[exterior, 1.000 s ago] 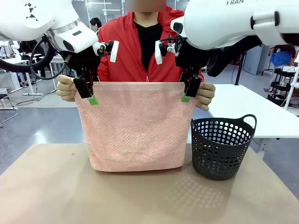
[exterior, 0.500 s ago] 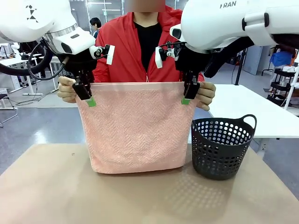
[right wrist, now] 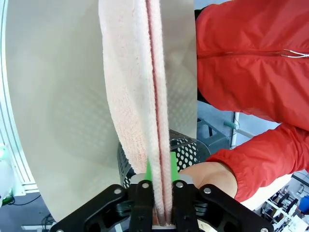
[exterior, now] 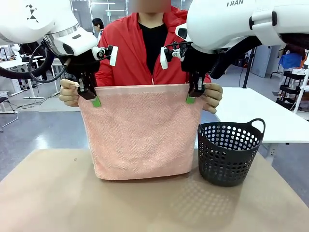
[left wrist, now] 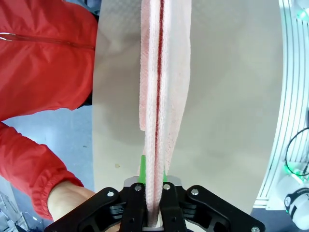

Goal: Fold the towel.
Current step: Release the end of the 100 cm Hotel Towel you were holding and grab the top end of the folded side, then release the end of the 100 cm Hotel Towel you were holding.

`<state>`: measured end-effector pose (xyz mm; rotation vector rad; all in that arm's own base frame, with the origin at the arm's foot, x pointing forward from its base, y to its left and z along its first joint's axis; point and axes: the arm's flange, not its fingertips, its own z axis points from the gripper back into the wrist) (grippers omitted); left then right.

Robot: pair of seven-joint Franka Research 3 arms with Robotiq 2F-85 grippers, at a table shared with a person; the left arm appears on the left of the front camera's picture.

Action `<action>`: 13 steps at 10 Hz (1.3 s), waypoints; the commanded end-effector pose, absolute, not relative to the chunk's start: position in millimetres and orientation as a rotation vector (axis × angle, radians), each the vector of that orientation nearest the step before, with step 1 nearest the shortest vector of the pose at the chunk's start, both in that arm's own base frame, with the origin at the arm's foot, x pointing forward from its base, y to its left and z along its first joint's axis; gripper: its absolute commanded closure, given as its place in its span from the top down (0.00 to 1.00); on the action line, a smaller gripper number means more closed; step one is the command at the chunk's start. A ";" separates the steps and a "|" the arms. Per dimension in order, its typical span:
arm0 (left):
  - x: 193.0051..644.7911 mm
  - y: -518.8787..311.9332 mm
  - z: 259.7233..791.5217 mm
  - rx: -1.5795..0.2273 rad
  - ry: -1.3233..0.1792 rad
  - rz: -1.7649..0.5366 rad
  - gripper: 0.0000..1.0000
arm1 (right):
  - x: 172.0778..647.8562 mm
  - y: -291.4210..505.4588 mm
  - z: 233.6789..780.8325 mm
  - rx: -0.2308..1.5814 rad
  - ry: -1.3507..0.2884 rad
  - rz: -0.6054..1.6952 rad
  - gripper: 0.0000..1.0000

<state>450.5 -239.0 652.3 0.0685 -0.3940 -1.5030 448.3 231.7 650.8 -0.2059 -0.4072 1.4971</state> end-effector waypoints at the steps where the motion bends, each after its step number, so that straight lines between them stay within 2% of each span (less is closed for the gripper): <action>1: 446.0 -237.6 656.3 0.041 -0.394 -1.508 0.00 | 447.9 230.6 651.7 -0.186 -0.417 1.479 0.00; 13: 450.0 -239.0 652.2 0.065 -0.395 -1.499 0.00 | 449.1 230.3 650.8 -0.195 -0.411 1.490 0.00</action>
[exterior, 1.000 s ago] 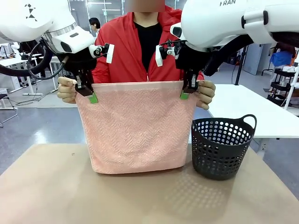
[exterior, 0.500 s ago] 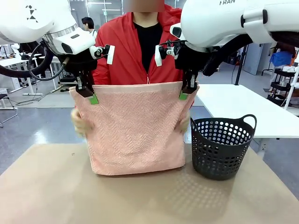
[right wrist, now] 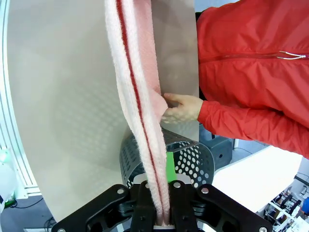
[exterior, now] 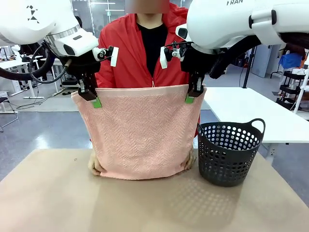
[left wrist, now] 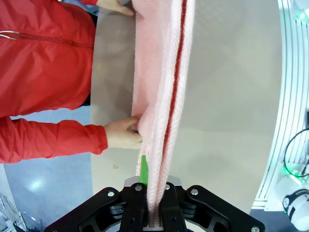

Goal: Fold the towel.
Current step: Release the end of the 100 cm Hotel Towel you were holding.

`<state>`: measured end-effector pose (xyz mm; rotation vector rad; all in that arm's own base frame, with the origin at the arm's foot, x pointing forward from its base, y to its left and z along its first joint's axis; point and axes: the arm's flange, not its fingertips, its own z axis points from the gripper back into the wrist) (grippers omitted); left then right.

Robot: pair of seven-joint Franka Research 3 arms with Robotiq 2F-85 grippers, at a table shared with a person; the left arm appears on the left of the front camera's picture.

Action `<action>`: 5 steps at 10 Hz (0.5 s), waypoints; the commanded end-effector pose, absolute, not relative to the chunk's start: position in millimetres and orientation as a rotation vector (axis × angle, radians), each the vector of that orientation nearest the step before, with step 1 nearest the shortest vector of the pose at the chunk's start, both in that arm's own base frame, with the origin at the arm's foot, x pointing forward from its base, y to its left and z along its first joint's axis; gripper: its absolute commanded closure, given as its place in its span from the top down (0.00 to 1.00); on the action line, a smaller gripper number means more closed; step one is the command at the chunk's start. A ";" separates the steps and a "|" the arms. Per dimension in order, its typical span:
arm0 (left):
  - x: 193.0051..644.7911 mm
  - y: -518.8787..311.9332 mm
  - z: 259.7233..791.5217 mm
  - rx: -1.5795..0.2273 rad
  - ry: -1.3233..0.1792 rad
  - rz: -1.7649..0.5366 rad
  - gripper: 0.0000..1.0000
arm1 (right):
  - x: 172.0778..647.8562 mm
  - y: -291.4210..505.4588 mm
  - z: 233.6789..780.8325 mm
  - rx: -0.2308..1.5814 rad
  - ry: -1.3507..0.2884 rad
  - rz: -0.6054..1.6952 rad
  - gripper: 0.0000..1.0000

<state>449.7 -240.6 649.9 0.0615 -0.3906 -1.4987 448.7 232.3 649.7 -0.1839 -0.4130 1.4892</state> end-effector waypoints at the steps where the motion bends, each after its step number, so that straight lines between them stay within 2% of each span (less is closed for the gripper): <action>1: 450.0 -239.0 652.2 0.065 -0.395 -1.499 0.00 | 449.1 230.3 650.8 -0.195 -0.411 1.490 0.00; 5: 450.0 -239.0 652.2 0.065 -0.395 -1.499 0.00 | 449.1 230.3 650.8 -0.195 -0.411 1.490 0.00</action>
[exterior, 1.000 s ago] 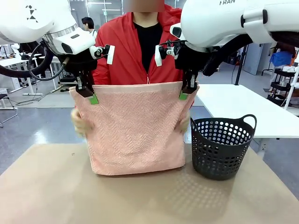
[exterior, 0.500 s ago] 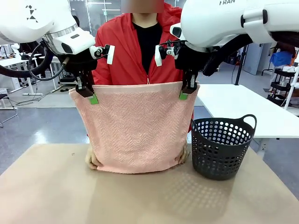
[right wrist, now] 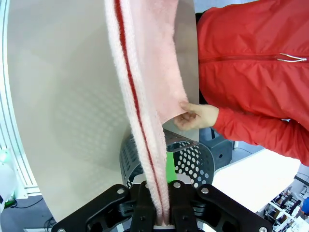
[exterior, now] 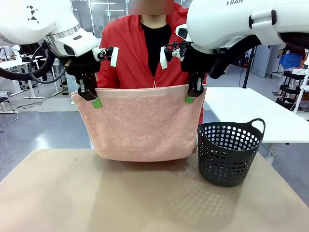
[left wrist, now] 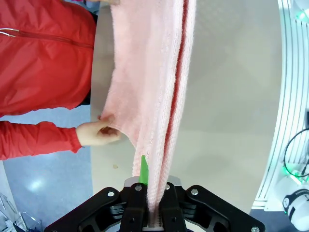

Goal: Fold the towel.
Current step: Release the end of the 100 cm Hotel Towel you were holding.

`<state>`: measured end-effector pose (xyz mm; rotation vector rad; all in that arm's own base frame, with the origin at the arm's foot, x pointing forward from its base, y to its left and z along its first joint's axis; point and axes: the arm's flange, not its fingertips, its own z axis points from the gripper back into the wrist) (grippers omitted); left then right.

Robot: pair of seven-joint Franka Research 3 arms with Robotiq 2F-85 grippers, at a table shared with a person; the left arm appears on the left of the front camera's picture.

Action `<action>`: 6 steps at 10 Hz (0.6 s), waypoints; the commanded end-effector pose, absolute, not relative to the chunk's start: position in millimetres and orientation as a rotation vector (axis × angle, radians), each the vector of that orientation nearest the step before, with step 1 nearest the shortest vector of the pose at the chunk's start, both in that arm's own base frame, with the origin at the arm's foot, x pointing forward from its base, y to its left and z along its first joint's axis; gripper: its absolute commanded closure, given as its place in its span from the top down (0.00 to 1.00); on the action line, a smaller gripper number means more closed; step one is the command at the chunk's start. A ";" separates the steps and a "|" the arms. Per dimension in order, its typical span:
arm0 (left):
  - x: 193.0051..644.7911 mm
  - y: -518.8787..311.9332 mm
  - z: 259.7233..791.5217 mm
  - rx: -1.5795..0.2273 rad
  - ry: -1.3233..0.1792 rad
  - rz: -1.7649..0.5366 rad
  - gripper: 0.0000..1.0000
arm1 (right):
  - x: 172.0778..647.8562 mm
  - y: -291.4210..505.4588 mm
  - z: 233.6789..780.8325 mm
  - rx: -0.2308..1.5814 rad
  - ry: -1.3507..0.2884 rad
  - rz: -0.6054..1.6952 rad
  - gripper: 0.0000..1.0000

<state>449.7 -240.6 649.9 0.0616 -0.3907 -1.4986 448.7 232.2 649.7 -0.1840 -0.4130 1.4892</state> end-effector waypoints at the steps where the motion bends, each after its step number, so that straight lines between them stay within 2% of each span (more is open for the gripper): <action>1: 450.0 -239.0 652.2 0.065 -0.395 -1.499 0.00 | 449.1 230.3 650.8 -0.195 -0.411 1.490 0.00; 6: 450.0 -239.0 652.2 0.065 -0.395 -1.499 0.00 | 449.1 230.3 650.8 -0.195 -0.411 1.490 0.00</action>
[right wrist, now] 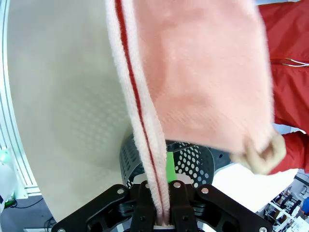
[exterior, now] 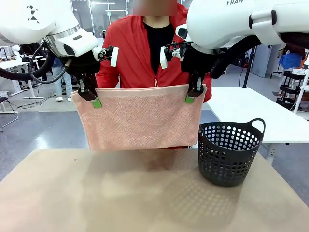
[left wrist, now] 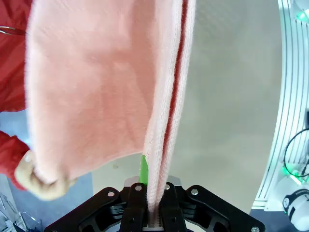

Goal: Fold the towel.
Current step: Release the end of the 100 cm Hotel Towel you were holding.

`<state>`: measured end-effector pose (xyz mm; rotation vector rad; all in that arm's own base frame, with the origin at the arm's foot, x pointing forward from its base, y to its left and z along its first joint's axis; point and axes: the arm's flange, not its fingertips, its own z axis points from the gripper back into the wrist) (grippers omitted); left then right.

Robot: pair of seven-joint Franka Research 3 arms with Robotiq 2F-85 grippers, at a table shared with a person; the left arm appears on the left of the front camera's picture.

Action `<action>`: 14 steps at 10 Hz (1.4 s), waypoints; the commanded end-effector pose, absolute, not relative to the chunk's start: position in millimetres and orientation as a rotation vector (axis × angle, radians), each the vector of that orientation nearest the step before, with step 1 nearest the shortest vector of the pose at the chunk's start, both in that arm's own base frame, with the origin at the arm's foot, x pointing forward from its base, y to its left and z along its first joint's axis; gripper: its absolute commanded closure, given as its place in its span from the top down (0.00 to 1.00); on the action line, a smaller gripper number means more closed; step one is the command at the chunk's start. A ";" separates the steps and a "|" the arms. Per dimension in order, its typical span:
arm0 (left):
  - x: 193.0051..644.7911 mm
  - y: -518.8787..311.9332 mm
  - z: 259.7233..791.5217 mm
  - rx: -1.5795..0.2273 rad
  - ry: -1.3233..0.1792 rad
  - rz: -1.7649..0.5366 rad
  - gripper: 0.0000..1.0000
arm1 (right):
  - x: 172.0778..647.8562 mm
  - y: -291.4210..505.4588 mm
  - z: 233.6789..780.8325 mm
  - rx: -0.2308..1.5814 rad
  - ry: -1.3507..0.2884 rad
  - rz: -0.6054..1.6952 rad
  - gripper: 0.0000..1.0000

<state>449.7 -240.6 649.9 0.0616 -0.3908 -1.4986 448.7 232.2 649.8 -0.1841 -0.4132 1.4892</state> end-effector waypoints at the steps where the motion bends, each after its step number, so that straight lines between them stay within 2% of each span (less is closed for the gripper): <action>1: 450.0 -239.0 652.2 0.065 -0.395 -1.499 0.00 | 449.1 230.3 650.8 -0.195 -0.411 1.490 0.00; 14: 450.0 -239.0 652.2 0.065 -0.395 -1.499 0.00 | 449.1 230.3 650.8 -0.195 -0.411 1.490 0.00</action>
